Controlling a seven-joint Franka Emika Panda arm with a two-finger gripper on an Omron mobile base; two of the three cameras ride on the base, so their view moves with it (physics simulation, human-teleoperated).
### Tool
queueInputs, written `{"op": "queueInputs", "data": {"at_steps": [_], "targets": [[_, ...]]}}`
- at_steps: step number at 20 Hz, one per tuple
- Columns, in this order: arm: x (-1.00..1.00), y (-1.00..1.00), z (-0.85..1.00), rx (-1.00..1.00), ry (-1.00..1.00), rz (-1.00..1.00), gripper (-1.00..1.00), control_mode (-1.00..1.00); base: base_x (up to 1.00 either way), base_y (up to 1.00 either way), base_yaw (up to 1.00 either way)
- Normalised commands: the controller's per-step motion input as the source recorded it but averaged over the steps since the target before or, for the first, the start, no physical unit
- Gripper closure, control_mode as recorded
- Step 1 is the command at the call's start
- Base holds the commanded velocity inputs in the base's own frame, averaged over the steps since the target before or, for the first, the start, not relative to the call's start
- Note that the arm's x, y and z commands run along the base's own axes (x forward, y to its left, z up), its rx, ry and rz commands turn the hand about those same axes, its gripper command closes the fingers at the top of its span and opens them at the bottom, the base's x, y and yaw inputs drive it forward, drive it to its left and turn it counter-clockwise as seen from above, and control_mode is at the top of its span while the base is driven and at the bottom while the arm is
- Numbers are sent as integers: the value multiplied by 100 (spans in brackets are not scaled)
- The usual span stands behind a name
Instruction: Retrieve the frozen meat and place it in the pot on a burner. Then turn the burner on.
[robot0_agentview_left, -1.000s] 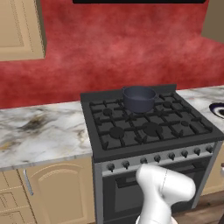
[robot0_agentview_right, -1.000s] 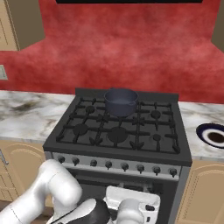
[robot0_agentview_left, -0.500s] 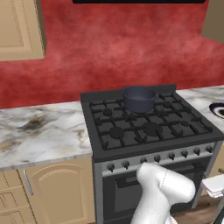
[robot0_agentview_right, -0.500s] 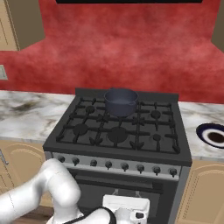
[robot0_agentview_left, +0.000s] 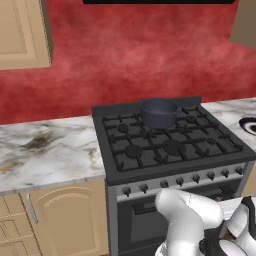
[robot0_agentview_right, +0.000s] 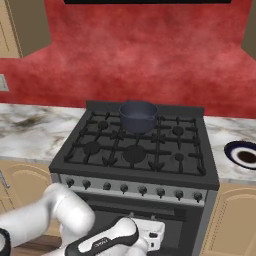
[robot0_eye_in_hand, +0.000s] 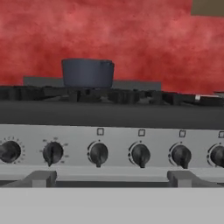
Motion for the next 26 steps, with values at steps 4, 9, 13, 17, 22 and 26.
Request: {"op": "queueInputs", "data": {"at_steps": [4,9,13,17,22,26], "targets": [[0,-9,-46,-4,0,-4,-100,-100,0,0,0],[0,-5,-31,-3,0,-5,-100,-100,0,0,0],[2,0,-10,-1,0,-1,-100,-100,0,0,0],[1,0,0,0,0,0,-100,-100,0,0,0],[16,8,-1,18,0,3,-100,-100,0,0,0],[8,-24,0,14,0,1,-100,-100,0,0,0]]}}
